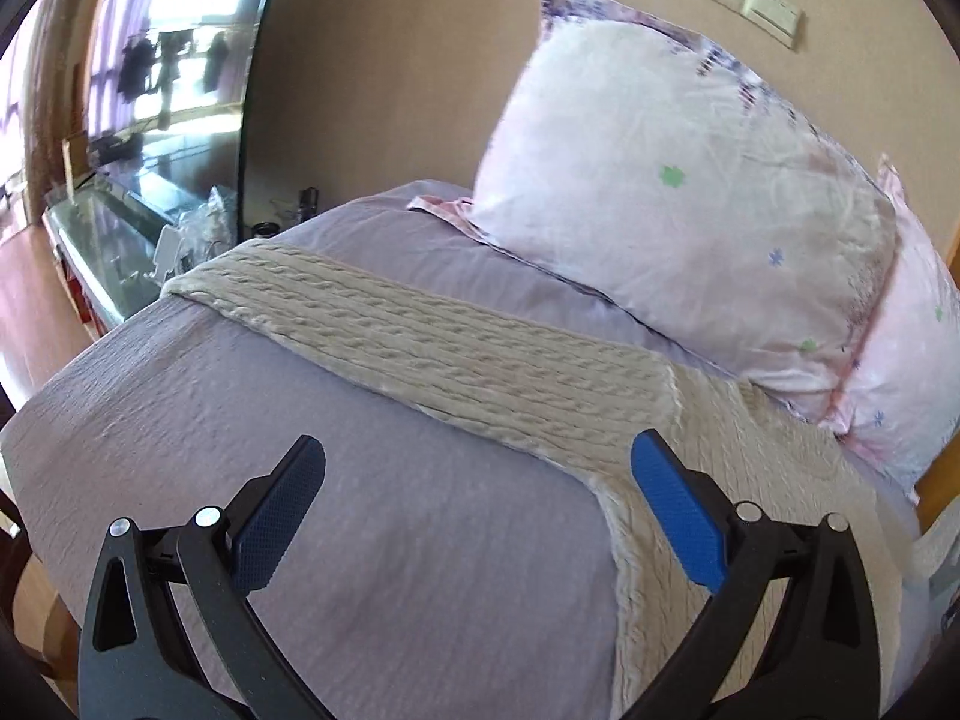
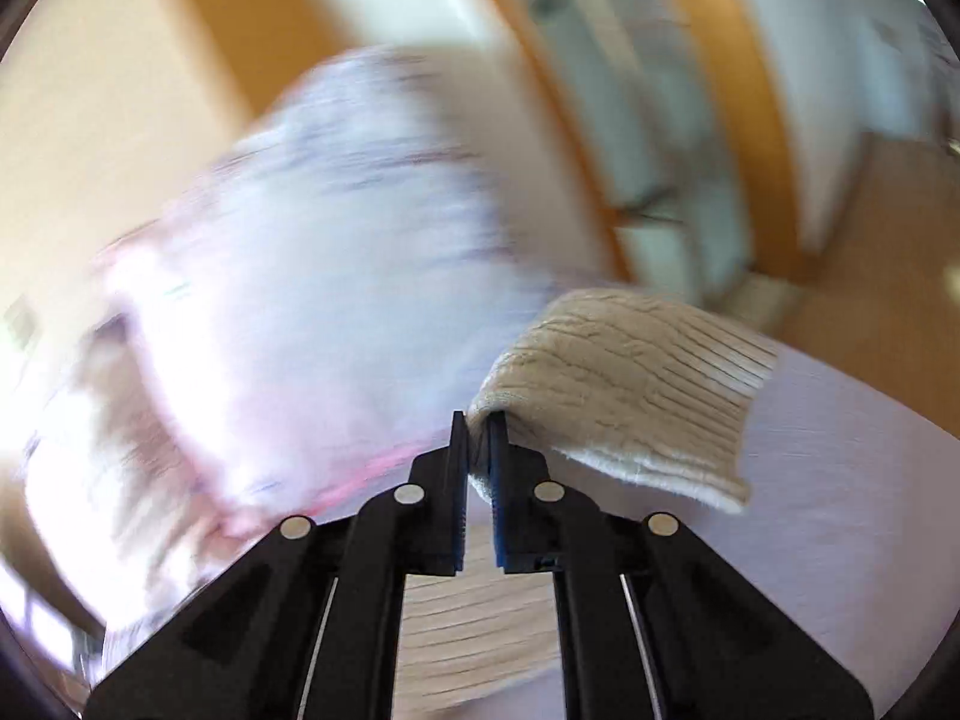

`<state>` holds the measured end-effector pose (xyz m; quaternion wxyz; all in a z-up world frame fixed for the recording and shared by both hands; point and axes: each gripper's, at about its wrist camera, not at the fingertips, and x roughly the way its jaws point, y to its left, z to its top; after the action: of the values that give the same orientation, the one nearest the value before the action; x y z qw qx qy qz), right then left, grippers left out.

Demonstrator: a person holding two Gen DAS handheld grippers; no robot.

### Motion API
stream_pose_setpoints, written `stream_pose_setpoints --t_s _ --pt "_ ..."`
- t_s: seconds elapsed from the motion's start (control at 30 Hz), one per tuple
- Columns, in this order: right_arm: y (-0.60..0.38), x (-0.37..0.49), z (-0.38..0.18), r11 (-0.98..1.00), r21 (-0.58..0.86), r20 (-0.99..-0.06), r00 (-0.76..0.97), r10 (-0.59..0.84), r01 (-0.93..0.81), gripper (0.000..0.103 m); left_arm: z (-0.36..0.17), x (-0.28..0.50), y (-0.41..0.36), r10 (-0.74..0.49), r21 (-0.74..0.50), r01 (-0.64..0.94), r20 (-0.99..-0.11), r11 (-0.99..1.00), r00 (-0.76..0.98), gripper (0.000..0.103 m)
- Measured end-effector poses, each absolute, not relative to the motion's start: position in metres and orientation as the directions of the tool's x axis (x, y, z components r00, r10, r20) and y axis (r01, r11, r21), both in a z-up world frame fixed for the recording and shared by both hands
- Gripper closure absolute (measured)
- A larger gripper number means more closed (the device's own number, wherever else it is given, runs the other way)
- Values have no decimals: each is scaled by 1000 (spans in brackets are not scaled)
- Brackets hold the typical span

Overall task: Fold small clothes
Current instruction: 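Grasp a sweater sleeve with the right gripper and fold it across the body, then grasp the other sleeve with the left gripper and fold it across the body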

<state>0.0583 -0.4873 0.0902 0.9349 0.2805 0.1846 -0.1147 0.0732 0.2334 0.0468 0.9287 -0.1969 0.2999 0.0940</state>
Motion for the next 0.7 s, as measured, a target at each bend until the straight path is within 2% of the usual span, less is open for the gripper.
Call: stream_pose_setpoints --t_s 0.07,0.13,0.23,0.27,0.3,0.33,0.37,0.43,0.53,0.63,0.7 --pt "-403 75 110 896 436 -361 928 93 80 97 46 74 254 43 -383 -323 -586 866 809 1" --pt "-330 88 109 914 390 -379 886 267 -109 96 43 77 272 39 -448 -362 -584 818 811 1" --pt "-219 108 75 863 351 -542 673 503 -362 89 34 88 297 30 -511 -423 -611 748 791 2" --pt "-196 107 63 840 360 -575 613 542 -405 85 30 94 306 21 -526 -437 -621 730 783 8" --pt "-186 103 58 834 359 -582 598 551 -419 82 26 98 315 12 -540 -449 -630 712 776 14" --pt "-185 98 58 837 350 -567 616 547 -421 71 23 101 322 9 -551 -463 -637 694 771 16" --pt "-191 96 62 846 342 -548 644 533 -410 55 19 104 332 6 -569 -481 -642 667 767 17" --pt "-221 95 77 870 335 -502 713 489 -361 42 11 108 350 -3 -600 -512 -651 615 759 20" --pt "-265 90 91 891 354 -485 759 434 -284 42 8 115 374 8 -640 -526 -631 560 776 25" --pt "-292 91 80 904 365 -485 784 387 -221 41 5 123 397 -3 -697 -531 -608 481 794 30" --pt "-301 89 74 908 371 -487 793 367 -192 41 1 125 414 -2 -729 -538 -595 423 804 41"
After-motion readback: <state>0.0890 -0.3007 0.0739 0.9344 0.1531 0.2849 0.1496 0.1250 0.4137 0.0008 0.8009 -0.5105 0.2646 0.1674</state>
